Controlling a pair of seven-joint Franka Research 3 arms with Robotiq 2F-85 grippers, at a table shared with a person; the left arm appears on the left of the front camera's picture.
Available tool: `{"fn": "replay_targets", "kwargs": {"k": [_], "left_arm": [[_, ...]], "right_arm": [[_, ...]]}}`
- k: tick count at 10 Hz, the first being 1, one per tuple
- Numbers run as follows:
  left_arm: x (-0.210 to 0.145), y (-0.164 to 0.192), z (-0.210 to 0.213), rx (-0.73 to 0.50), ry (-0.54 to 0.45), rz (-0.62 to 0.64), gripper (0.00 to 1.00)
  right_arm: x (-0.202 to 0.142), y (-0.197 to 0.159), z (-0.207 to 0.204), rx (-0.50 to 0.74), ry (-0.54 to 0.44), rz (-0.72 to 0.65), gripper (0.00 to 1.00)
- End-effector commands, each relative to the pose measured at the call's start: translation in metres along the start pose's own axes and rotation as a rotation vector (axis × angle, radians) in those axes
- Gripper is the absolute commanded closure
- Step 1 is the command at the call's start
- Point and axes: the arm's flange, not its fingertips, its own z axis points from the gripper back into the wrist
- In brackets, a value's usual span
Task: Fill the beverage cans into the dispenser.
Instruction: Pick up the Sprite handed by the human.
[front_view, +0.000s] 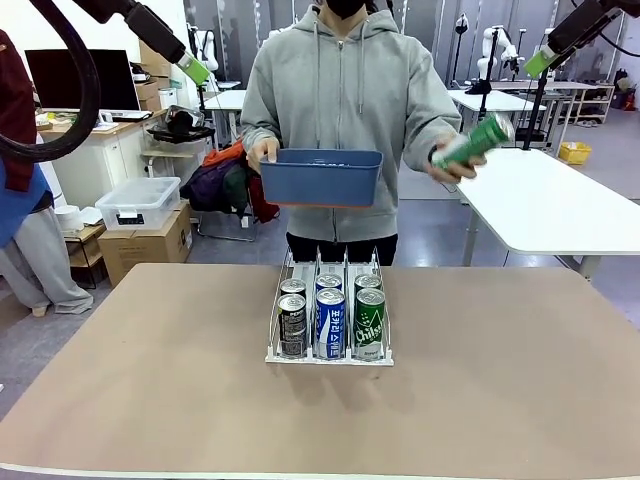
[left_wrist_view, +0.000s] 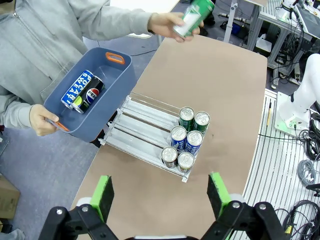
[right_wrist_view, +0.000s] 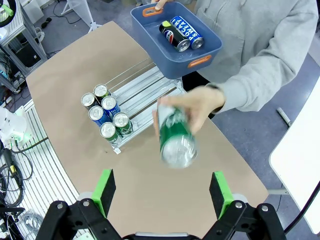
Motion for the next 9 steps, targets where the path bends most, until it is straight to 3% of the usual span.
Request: {"fn": "replay_targets", "kwargs": {"k": [1, 9], "left_arm": [[-0.0018, -0.0016, -0.0001, -0.022, -0.011, 0.011, 0.0], [-0.0018, -0.0016, -0.0001, -0.022, -0.011, 0.011, 0.0]], "right_arm": [[0.0002, -0.0001, -0.0002, 0.0, -0.002, 0.0, 0.0], [0.0002, -0.0001, -0.0002, 0.0, -0.002, 0.0, 0.0]]}}
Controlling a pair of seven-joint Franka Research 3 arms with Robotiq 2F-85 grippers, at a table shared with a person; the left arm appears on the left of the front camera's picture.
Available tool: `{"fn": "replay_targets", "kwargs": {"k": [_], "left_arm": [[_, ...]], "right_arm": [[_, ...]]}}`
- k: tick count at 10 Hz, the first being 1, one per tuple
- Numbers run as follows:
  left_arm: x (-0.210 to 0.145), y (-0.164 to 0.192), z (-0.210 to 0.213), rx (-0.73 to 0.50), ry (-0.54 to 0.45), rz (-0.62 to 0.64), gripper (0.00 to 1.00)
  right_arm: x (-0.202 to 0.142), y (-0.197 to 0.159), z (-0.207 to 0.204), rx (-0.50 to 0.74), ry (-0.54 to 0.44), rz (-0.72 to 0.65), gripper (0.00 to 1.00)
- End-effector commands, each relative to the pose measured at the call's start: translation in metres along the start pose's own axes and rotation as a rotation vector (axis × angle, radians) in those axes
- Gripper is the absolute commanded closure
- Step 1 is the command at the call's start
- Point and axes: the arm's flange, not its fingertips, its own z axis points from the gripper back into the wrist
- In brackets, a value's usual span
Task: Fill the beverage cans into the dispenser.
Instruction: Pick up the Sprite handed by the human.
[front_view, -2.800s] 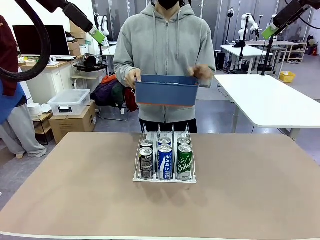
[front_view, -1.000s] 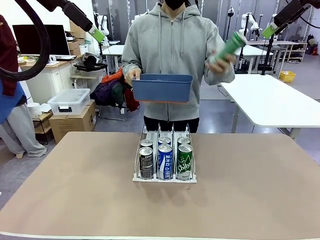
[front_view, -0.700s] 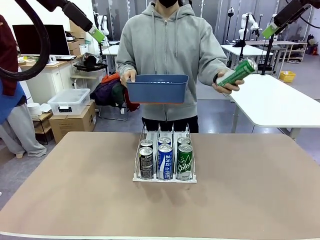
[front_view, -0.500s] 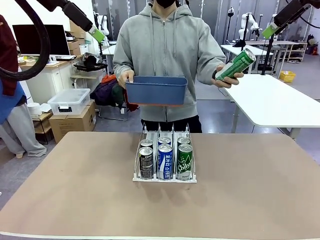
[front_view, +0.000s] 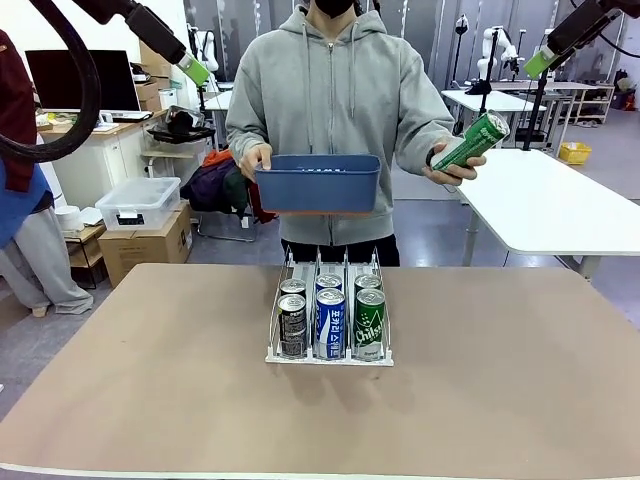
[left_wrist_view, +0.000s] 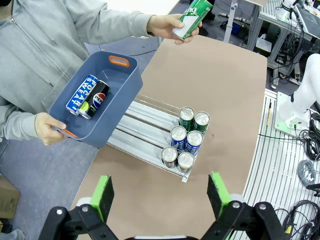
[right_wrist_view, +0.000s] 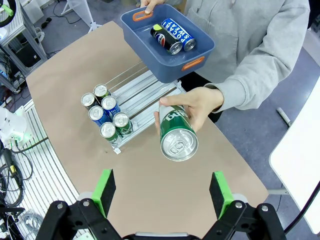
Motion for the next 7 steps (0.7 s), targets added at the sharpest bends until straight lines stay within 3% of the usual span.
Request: {"fn": "replay_targets", "kwargs": {"k": [1, 5, 7], "left_arm": [[-0.002, -0.002, 0.0, -0.022, -0.011, 0.011, 0.0], [-0.002, -0.002, 0.0, -0.022, -0.011, 0.011, 0.0], [-0.002, -0.002, 0.0, -0.022, -0.011, 0.011, 0.0]], "right_arm": [[0.0, 0.0, 0.0, 0.0, -0.002, 0.0, 0.0], [0.0, 0.0, 0.0, 0.0, 0.0, 0.0, 0.0], [-0.008, 0.0, -0.01, 0.036, 0.014, -0.064, 0.0]]}}
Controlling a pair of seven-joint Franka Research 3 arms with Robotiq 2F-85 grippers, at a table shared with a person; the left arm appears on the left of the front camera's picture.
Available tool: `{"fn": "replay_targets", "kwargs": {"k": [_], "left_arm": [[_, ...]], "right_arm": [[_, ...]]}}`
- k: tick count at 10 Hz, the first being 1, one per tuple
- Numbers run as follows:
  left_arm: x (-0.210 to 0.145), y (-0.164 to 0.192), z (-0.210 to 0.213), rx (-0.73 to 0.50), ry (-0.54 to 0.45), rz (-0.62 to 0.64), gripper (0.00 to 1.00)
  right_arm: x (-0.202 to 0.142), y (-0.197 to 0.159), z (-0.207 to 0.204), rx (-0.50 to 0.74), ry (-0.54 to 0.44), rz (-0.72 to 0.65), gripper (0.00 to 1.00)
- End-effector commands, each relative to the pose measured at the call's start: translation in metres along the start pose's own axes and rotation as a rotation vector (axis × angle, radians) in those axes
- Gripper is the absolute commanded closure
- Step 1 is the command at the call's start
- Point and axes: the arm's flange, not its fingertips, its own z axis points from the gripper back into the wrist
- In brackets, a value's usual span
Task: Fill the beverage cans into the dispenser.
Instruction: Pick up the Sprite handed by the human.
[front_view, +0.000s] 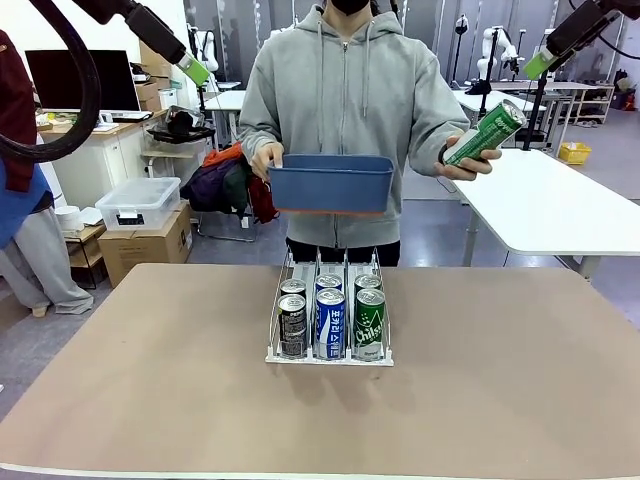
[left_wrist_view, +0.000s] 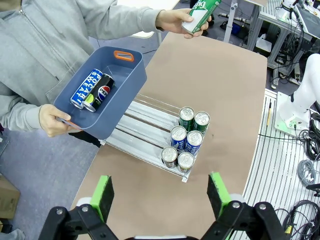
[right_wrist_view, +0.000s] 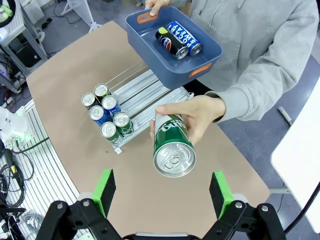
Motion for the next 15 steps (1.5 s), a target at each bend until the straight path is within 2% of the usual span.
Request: {"fn": "replay_targets", "kwargs": {"k": [1, 8, 15], "left_arm": [[-0.002, -0.002, 0.0, -0.022, -0.011, 0.011, 0.0], [-0.002, -0.002, 0.0, -0.022, -0.011, 0.011, 0.0], [-0.002, -0.002, 0.0, -0.022, -0.011, 0.011, 0.0]], "right_arm": [[-0.01, -0.007, -0.009, 0.039, 0.013, -0.039, 0.0], [-0.02, -0.008, -0.067, 0.097, 0.029, -0.094, 0.0], [-0.016, -0.004, -0.093, 0.126, 0.042, -0.093, 0.0]]}}
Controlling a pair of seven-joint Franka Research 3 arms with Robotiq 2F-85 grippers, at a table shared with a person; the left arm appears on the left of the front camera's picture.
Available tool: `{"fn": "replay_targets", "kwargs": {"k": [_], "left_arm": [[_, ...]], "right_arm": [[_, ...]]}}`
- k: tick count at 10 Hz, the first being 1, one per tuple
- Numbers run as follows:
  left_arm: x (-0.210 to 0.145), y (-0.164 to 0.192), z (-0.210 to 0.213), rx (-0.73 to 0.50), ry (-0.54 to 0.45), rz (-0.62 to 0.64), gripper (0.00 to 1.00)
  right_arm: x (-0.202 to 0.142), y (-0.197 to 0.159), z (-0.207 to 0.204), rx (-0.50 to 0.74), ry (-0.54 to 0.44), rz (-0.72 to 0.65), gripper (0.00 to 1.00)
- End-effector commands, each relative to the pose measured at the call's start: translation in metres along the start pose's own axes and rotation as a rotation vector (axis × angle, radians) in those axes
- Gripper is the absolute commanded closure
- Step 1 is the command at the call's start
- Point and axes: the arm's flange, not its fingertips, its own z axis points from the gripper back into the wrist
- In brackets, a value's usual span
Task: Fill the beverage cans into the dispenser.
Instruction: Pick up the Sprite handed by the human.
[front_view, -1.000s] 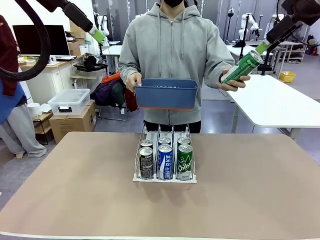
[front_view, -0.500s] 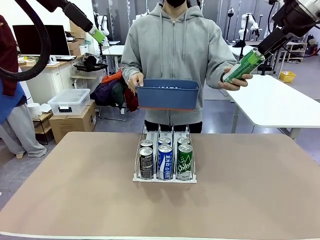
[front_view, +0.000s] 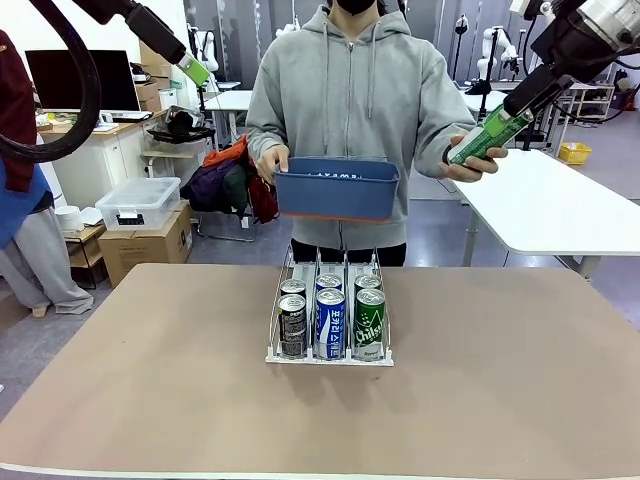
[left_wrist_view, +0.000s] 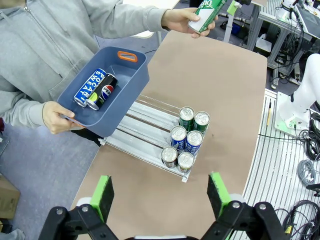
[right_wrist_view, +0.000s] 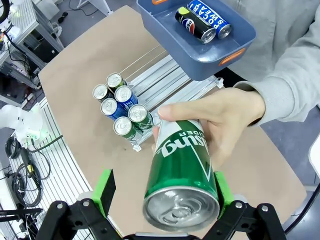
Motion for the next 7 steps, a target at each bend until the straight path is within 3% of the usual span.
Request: {"fn": "replay_targets", "kwargs": {"k": [1, 6, 7], "left_arm": [[-0.0019, -0.0016, 0.0, -0.021, -0.011, 0.012, 0.0], [-0.0019, -0.0016, 0.0, -0.021, -0.011, 0.012, 0.0], [-0.0019, -0.0016, 0.0, -0.021, -0.011, 0.012, 0.0]], "right_arm": [[0.0037, 0.0024, -0.0081, -0.008, -0.025, -0.009, 0.0], [0.0019, 0.0006, -0.0022, -0.001, 0.001, 0.003, 0.0], [0.0012, 0.0011, -0.0024, 0.016, 0.016, 0.018, 0.2]]}}
